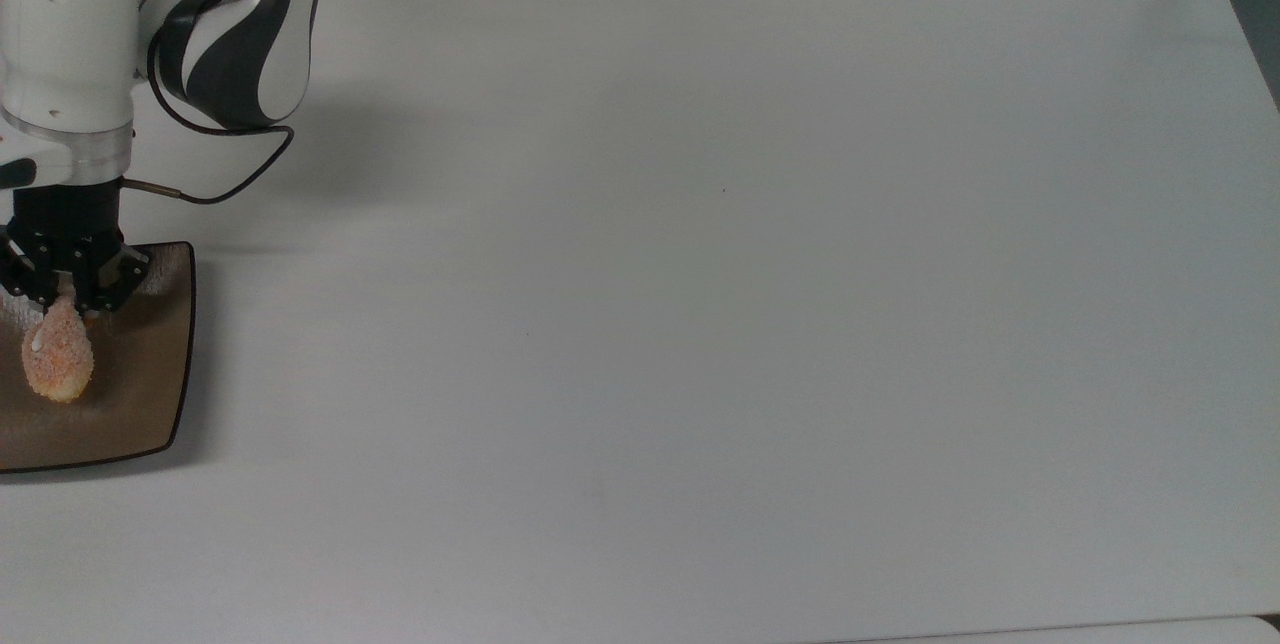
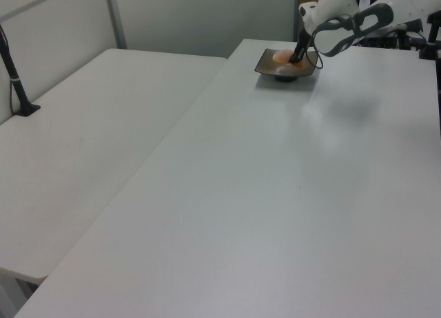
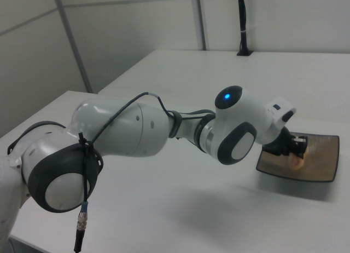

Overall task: Bread is placed on a ceramic plate
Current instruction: 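Lower the bread roll onto the plate and open the gripper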

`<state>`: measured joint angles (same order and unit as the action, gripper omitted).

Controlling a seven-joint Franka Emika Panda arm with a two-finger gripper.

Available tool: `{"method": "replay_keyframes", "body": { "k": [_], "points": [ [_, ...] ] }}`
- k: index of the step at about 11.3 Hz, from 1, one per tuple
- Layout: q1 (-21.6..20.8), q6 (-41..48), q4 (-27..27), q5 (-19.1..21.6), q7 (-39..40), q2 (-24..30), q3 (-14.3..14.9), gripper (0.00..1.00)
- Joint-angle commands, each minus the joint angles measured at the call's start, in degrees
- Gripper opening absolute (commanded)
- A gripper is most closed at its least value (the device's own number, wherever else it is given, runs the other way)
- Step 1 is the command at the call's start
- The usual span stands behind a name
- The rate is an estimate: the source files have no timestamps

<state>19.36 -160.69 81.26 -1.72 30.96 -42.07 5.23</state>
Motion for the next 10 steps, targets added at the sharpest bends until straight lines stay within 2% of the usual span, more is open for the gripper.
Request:
{"method": "replay_keyframes", "body": {
  "k": [1, 2, 3, 4, 6, 7, 8, 10],
  "points": [
    [-0.5, -0.9, -1.0, 0.2, 1.0, -0.9, 0.6, 0.29],
    [-0.5, -0.9, -0.8, 0.2, 1.0, -0.9, 0.6, 0.41],
    [-0.5, -0.9, -0.8, 0.2, 1.0, -0.9, 0.6, 0.43],
    [-0.6, -0.9, -0.7, 0.2, 1.0, -0.9, 0.6, 0.61],
    [-0.6, -0.9, -0.5, 0.2, 1.1, -0.9, 0.6, 0.81],
    [-0.6, -0.9, -0.6, 0.2, 1.1, -0.9, 0.6, 0.83],
    [-0.6, -0.9, -0.5, 0.2, 1.0, -0.9, 0.6, 0.97],
    [-0.6, -0.9, -0.5, 0.1, 1.0, -0.7, 0.6, 1.00]
  ]
}}
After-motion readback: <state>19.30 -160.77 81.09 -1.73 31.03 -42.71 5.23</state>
